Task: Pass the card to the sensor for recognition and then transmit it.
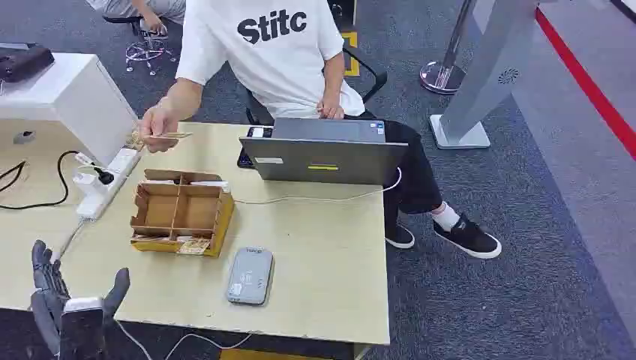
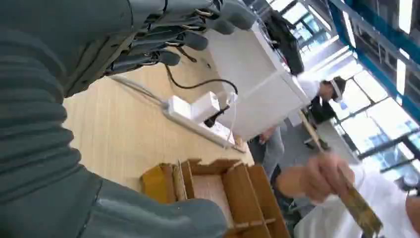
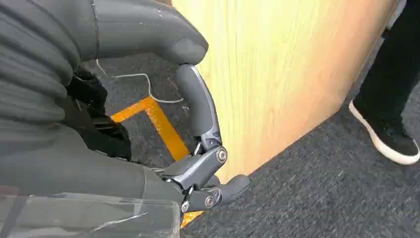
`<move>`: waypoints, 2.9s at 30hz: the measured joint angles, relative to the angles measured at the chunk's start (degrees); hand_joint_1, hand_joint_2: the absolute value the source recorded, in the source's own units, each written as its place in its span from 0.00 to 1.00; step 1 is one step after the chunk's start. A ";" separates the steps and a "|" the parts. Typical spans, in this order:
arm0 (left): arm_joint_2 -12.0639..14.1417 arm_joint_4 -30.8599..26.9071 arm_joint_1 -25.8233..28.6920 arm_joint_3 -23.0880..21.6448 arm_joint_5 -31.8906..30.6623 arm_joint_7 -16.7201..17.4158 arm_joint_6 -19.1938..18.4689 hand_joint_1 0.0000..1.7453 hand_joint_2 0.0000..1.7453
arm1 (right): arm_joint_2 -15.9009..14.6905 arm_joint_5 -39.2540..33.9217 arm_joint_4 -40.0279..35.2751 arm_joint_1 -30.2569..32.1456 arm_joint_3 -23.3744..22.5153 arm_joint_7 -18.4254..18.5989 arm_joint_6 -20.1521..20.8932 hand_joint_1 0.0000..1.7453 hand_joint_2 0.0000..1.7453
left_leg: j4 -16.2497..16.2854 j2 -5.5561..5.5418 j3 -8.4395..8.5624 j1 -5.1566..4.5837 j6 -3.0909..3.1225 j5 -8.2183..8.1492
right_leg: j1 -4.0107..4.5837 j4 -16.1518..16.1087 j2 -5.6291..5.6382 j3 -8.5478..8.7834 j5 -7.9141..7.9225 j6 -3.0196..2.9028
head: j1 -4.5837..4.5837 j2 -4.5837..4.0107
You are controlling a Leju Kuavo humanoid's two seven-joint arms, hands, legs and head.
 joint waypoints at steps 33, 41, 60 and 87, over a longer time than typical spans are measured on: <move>24.61 7.32 -21.11 -31.64 -46.22 31.57 -1.42 1.00 1.00 | 1.97 5.47 1.16 -4.80 1.86 -2.14 -1.22 0.00 1.00 | 0.00 0.03 0.00 0.01 -0.02 0.04 | 0.00 0.03 0.04 -0.02 0.03 -0.03 | 0.00 0.00; 29.83 8.87 -25.26 -37.78 -56.45 39.00 -1.40 1.00 1.00 | 2.32 7.76 1.38 -5.52 3.54 -3.50 -2.69 0.00 1.00 | 0.01 0.01 -0.04 0.02 -0.03 0.05 | 0.01 0.04 0.04 -0.03 0.03 -0.03 | 0.02 0.00; 27.56 12.26 -25.39 -39.39 -56.77 18.37 -8.77 0.96 1.00 | 2.73 10.58 1.46 -6.29 6.16 -7.32 -4.52 0.00 1.00 | 0.01 0.02 -0.05 0.01 -0.03 0.05 | 0.00 0.04 0.04 -0.04 0.04 -0.03 | 0.00 0.00; 29.70 21.33 -25.05 -45.45 -53.17 15.37 -5.42 1.00 1.00 | 3.24 11.59 1.46 -6.69 7.72 -7.08 -3.69 0.00 1.00 | 0.02 -0.03 -0.07 0.01 -0.03 0.05 | -0.02 0.05 0.01 -0.04 0.04 -0.02 | 0.00 0.00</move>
